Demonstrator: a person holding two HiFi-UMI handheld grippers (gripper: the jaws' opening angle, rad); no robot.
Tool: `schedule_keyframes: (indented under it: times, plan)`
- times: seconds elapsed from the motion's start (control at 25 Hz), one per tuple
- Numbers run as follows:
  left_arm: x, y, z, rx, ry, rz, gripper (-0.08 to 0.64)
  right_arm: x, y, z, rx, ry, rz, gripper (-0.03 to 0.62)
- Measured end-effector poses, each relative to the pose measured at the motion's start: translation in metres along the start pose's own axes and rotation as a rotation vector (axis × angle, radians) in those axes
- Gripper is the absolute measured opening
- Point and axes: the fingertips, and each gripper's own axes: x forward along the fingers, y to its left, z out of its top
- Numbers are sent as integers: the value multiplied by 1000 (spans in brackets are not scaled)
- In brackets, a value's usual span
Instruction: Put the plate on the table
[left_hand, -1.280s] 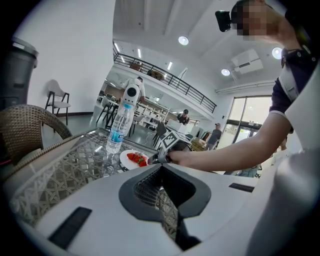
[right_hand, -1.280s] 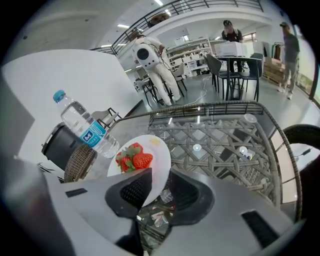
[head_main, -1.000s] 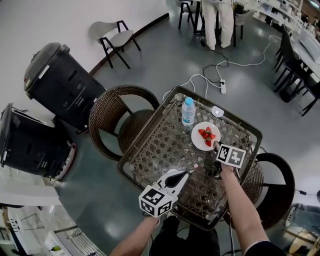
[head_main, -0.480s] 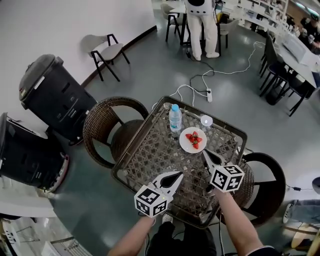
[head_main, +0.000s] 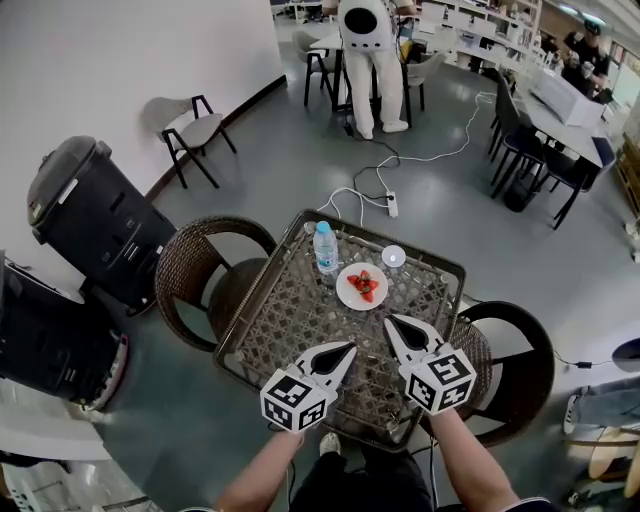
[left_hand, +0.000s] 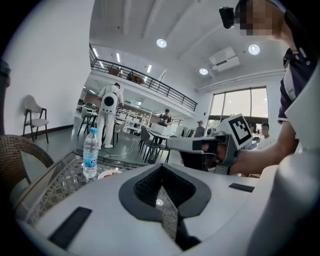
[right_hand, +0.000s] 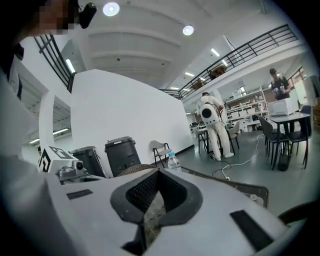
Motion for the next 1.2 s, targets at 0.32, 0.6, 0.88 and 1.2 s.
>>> schedule_keyframes:
  times: [0.32, 0.6, 0.88, 1.2]
  plan:
    - [7, -24, 21, 47, -19, -47, 8, -24, 7, 26, -56, -69, -13, 5]
    - [4, -28, 29, 51, -25, -55, 8, -30, 10, 36, -67, -90, -19, 5]
    - [2, -31, 30, 66, -22, -58, 8, -34, 11, 37, -65, -100, -30, 5]
    - [1, -36, 33, 67, -24, -62, 8, -36, 10, 41, -74, -105, -38, 5]
